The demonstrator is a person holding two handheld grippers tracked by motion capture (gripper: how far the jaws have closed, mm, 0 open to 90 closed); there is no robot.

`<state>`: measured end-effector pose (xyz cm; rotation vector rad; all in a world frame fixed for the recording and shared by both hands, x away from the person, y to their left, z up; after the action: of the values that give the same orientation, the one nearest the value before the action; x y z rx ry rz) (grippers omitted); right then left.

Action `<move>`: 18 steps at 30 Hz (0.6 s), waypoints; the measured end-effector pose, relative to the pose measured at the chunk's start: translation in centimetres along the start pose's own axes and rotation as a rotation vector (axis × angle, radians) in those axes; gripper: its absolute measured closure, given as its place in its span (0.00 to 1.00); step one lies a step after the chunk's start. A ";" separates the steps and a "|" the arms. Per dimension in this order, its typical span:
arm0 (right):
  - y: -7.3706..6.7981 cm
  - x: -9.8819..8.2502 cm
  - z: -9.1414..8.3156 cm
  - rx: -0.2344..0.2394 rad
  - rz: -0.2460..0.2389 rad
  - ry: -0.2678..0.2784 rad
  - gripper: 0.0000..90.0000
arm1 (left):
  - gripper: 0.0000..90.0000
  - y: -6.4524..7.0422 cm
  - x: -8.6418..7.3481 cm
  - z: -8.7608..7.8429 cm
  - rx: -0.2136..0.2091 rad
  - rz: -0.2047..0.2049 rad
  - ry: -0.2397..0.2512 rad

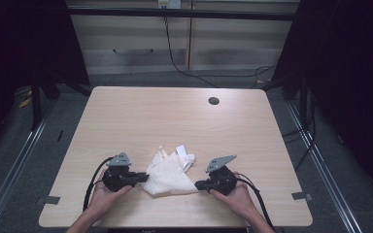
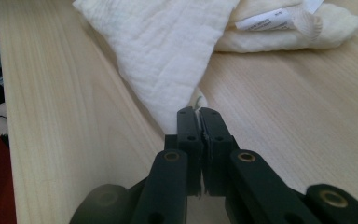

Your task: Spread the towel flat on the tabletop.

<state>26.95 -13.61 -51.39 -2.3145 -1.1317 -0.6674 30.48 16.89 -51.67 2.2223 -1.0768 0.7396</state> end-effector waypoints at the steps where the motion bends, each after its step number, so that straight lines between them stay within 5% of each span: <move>1: 0.0 0.1 0.0 -0.001 -0.004 0.001 0.96 | 0.95 -0.1 -0.1 0.2 -0.002 -0.005 -0.011; 5: 0.7 1.0 -0.6 -0.024 0.030 0.060 0.78 | 0.94 -0.4 -0.1 0.5 0.005 -0.009 -0.020; 10: 3.0 3.5 -1.0 -0.029 0.048 0.152 0.78 | 0.94 -0.8 -0.1 0.5 0.013 -0.023 -0.008; 18: 5.3 6.1 2.9 -0.008 0.053 0.145 0.70 | 0.94 -1.1 -0.1 0.6 0.015 -0.027 0.001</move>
<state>35.17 -11.22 -51.02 -2.2545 -1.0009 -0.8067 31.46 17.11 -52.43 2.2444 -1.0420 0.7398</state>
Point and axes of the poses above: each handheld gripper's, and its own axes: z roughly forward along the jaws, x roughly out of its top, y roughly to its right, the point moved 3 cm from there along z, roughly forward along the jaws, and after that the axes turned 4 degrees about -y, right-handed, at the moved point
